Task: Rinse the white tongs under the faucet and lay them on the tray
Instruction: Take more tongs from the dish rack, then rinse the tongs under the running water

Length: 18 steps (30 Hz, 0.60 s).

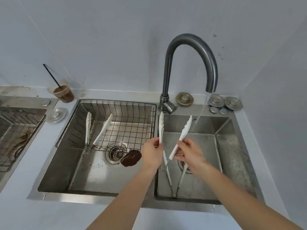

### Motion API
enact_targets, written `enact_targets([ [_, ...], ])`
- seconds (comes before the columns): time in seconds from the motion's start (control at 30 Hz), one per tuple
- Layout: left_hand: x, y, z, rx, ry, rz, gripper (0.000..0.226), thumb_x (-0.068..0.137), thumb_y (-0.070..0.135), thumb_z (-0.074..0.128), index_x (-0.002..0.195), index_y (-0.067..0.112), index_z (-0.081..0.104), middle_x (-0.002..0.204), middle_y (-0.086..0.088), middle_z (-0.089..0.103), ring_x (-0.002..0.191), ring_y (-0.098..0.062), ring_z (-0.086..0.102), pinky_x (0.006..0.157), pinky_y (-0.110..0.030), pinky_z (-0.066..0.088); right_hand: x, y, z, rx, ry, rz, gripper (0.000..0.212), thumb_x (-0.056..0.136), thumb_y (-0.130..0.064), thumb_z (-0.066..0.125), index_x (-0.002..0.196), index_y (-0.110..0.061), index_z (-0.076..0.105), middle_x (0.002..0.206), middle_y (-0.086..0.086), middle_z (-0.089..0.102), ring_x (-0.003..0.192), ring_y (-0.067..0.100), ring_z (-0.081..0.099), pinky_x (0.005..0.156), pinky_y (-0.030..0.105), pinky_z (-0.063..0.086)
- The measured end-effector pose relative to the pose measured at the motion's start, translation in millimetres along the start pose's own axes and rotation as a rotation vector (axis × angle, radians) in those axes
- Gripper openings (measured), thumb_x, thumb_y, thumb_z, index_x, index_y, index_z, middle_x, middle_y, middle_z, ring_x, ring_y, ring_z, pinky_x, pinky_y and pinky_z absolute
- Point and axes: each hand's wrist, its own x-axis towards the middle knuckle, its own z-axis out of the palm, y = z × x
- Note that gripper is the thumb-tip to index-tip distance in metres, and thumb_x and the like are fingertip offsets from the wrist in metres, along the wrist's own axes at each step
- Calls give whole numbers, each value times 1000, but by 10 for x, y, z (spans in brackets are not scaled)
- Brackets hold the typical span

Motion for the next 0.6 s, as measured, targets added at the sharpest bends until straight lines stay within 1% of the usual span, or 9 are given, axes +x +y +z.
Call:
enact_targets([
  [0.03, -16, 14, 115, 2, -21, -7, 17, 88, 2, 54, 87, 9, 70, 77, 0, 69, 72, -15, 62, 62, -11, 45, -6, 25, -112, 3, 25, 8, 5, 93, -15, 56, 89, -12, 57, 80, 11, 65, 67, 18, 68, 51, 22, 55],
  [0.07, -30, 22, 229, 4, -43, -23, 17, 88, 2, 54, 89, 8, 70, 78, -2, 70, 73, -18, 63, 64, -14, 48, -9, 50, -220, 10, 46, 19, 5, 93, -15, 56, 90, -10, 57, 80, 13, 66, 68, 19, 69, 52, 23, 55],
  [0.13, -53, 28, 452, 20, -87, -70, 18, 88, 1, 53, 91, 6, 70, 83, -8, 72, 79, -27, 67, 73, -32, 54, 1, 108, -414, 18, 78, 55, 9, 93, -14, 55, 94, -6, 57, 80, 15, 66, 72, 24, 70, 57, 28, 58],
  [0.17, -64, 24, 555, 37, -104, -84, 19, 88, 1, 52, 89, 6, 70, 83, -10, 72, 80, -29, 68, 75, -35, 54, 11, 137, -500, 22, 90, 72, 12, 93, -14, 55, 96, -3, 57, 81, 16, 66, 74, 26, 71, 59, 30, 59],
  [0.23, -74, 21, 732, 47, -125, -100, 24, 88, 0, 50, 78, 13, 67, 75, -5, 69, 77, -29, 68, 69, -32, 53, 41, 173, -635, 42, 106, 91, 17, 92, -12, 55, 100, 2, 55, 81, 18, 67, 75, 28, 71, 59, 32, 59],
  [0.3, -63, 35, 880, -13, -131, -141, 30, 90, -2, 48, 73, 21, 59, 68, 3, 62, 71, -25, 67, 58, -22, 50, 82, 172, -729, 56, 116, 93, 17, 92, -11, 55, 101, 3, 55, 82, 19, 68, 71, 26, 72, 58, 31, 59],
  [0.37, -24, 68, 1016, -79, -133, -190, 24, 91, -2, 46, 87, 16, 60, 72, 3, 62, 69, -20, 67, 55, -19, 51, 133, 161, -794, 45, 131, 71, 16, 92, -11, 54, 101, 2, 54, 81, 18, 69, 65, 22, 73, 58, 31, 59],
  [0.47, 65, 96, 1173, -114, -147, -227, 23, 94, 1, 41, 105, 14, 57, 76, 2, 63, 59, -8, 66, 46, -16, 49, 215, 138, -844, -9, 177, 24, 12, 91, -12, 55, 99, -2, 54, 94, 22, 67, 76, 29, 73, 72, 41, 60],
  [0.6, 242, 58, 1304, -105, -165, -249, 21, 98, 9, 38, 90, 6, 57, 67, -3, 57, 57, -17, 62, 50, -30, 54, 301, 88, -847, -190, 230, -58, 5, 91, -15, 57, 92, -10, 55, 93, 13, 66, 75, 23, 71, 65, 34, 61],
])
